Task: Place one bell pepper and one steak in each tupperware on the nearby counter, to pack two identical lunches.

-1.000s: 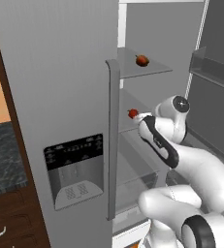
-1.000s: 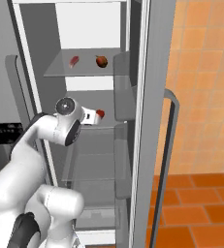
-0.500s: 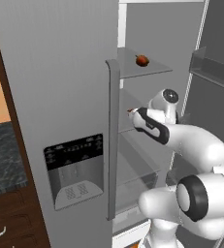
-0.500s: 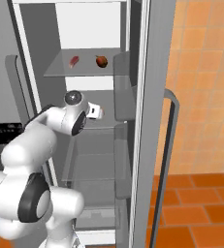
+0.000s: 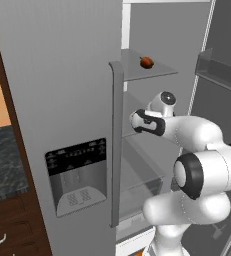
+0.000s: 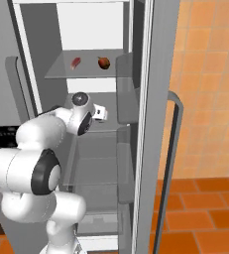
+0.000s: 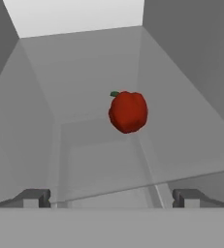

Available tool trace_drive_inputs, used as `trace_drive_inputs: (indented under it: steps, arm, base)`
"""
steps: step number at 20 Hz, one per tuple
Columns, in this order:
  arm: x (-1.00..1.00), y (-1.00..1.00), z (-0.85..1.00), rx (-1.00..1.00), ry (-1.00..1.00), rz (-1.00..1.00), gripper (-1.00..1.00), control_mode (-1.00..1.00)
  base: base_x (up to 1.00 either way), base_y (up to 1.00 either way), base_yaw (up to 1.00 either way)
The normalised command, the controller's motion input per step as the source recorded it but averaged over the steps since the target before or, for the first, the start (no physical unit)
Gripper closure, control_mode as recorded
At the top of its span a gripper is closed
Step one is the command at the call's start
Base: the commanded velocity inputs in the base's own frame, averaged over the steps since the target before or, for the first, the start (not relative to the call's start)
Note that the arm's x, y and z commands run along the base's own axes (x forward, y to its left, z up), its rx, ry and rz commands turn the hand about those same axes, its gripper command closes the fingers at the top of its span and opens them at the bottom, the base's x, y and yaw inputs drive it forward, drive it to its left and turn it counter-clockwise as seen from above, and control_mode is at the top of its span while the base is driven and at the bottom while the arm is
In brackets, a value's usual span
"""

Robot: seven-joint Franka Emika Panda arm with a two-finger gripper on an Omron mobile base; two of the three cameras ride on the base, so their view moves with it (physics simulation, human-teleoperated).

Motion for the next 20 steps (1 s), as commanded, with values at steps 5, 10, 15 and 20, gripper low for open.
trace_drive_inputs:
  steps: [5, 10, 15, 20]
  arm:
    - [0.47, 0.0, -0.13, 0.0, 0.0, 0.0, -1.0, -1.0]
    - [0.41, -0.07, -0.17, 0.0, 0.0, 0.0, -1.0, -1.0]
    - [0.39, -0.03, -0.22, 0.0, 0.0, 0.0, -1.0, -1.0]
    - [0.42, -0.06, -0.2, 0.0, 0.0, 0.01, -1.0, -1.0]
  base:
    - [0.0, 0.0, 0.0]
    - [0.0, 0.0, 0.0]
    - [0.0, 0.0, 0.0]
    - [0.0, 0.0, 0.0]
